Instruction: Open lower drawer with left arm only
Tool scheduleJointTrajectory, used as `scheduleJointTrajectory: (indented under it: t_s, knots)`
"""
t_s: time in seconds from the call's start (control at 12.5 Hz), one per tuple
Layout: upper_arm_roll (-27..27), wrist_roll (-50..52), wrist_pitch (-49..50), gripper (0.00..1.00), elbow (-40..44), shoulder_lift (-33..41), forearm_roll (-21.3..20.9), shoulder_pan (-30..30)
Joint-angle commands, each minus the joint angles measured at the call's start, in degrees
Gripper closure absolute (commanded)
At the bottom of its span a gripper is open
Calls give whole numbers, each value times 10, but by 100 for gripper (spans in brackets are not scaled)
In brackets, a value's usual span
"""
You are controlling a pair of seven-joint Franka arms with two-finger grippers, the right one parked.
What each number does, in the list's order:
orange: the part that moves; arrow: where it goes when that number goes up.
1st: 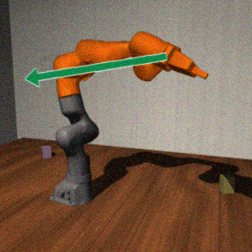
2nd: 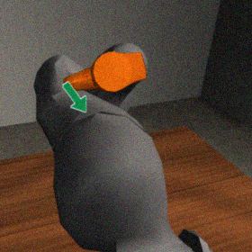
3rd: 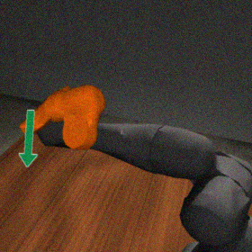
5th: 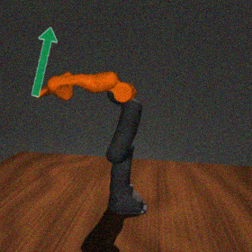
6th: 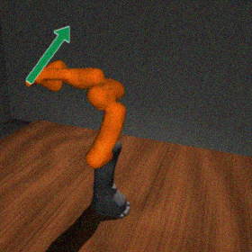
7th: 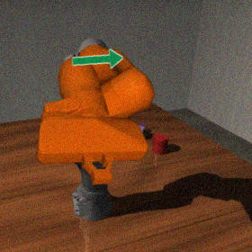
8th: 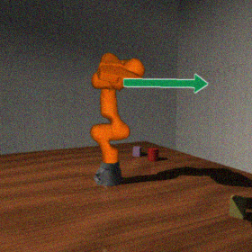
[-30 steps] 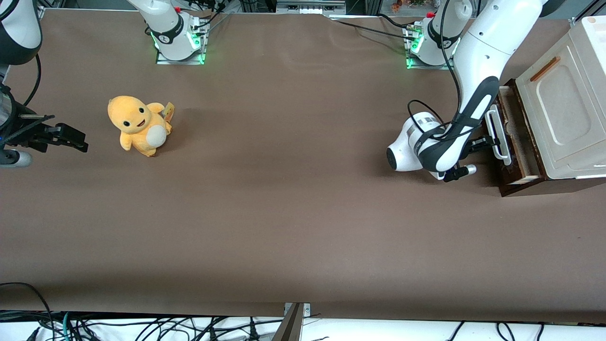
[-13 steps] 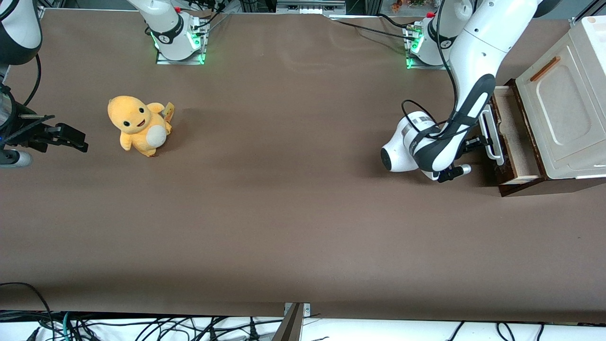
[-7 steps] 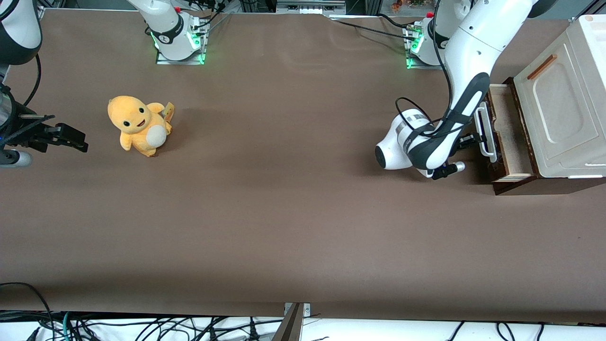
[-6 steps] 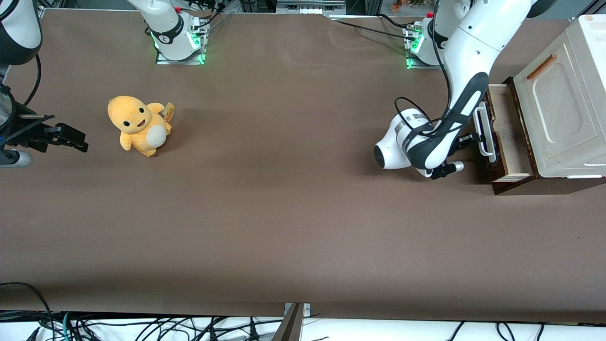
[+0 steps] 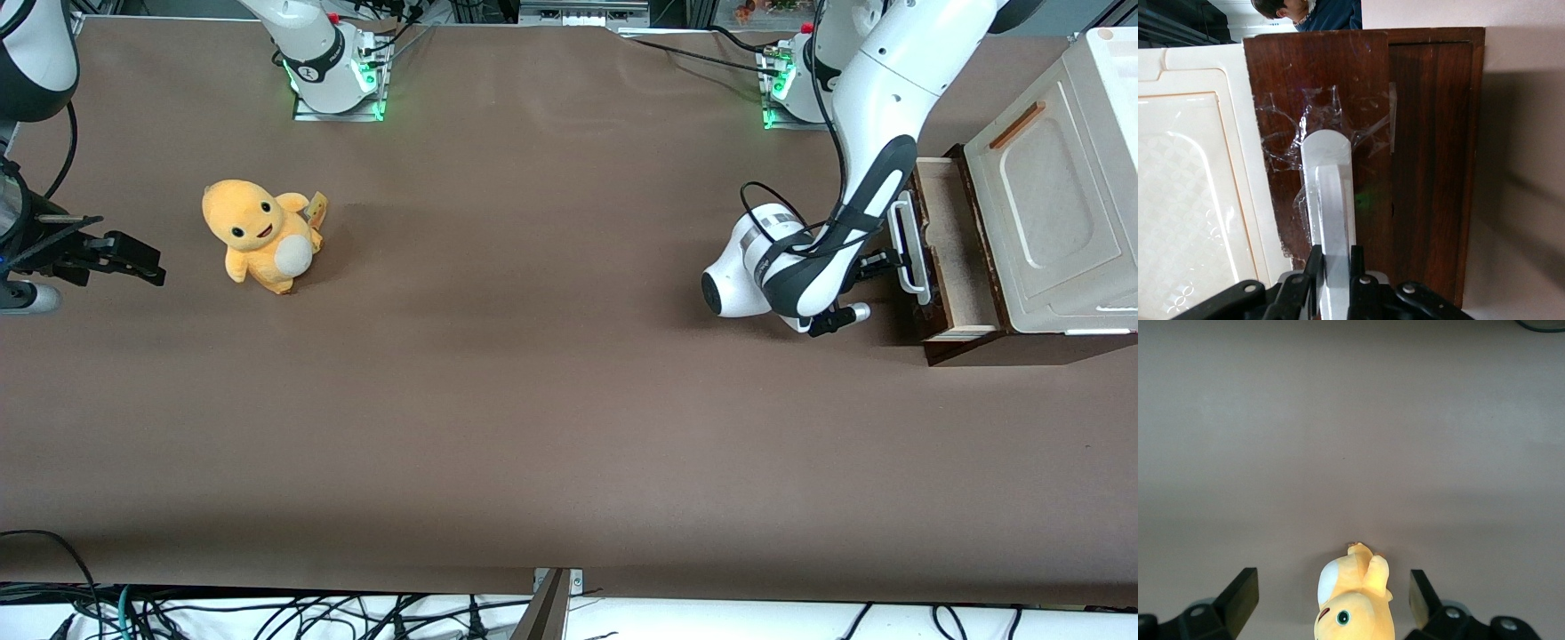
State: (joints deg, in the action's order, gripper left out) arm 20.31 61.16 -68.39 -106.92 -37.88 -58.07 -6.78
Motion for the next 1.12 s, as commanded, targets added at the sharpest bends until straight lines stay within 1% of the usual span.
scheduleJointTrajectory:
  t_s: [0.0, 1.04]
  knots:
    - [7, -15, 46, 80, 20, 7, 19, -17]
    - [5, -15, 45, 81, 40, -6, 18, -14]
